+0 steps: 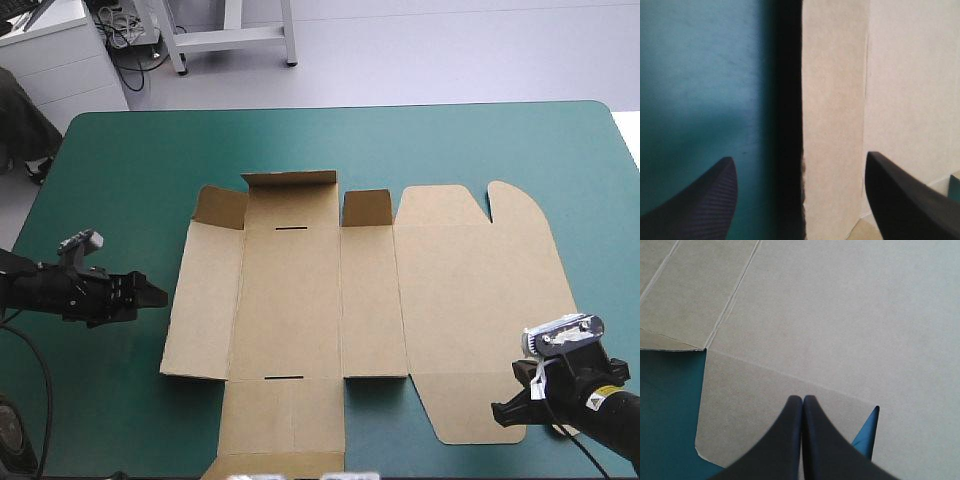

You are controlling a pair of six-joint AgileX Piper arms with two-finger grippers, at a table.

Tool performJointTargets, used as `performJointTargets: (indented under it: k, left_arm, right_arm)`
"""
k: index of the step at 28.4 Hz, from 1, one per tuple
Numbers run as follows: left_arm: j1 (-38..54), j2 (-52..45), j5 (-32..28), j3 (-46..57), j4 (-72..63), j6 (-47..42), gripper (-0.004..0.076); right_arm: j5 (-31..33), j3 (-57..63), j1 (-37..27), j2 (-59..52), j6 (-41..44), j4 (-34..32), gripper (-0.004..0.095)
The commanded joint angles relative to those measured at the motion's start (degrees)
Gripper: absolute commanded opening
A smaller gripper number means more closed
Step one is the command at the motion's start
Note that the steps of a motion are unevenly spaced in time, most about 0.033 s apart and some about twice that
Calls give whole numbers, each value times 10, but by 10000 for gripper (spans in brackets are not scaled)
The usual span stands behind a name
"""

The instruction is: Fold the box

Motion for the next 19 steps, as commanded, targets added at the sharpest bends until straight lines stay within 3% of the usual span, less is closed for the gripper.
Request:
performJointTargets:
  k: [1,10,19]
  left_arm:
    - [-1,1,40,39,-78,56,523]
    - [-16,9,-6,138,-112,127,523]
    - [-75,9,-37,145,-122,140,523]
  right_arm:
    - [-29,-13,-4,2,-5,12,-23]
    - [-29,-13,-4,2,-7,12,-23]
    - [-29,-13,-4,2,-7,12,-23]
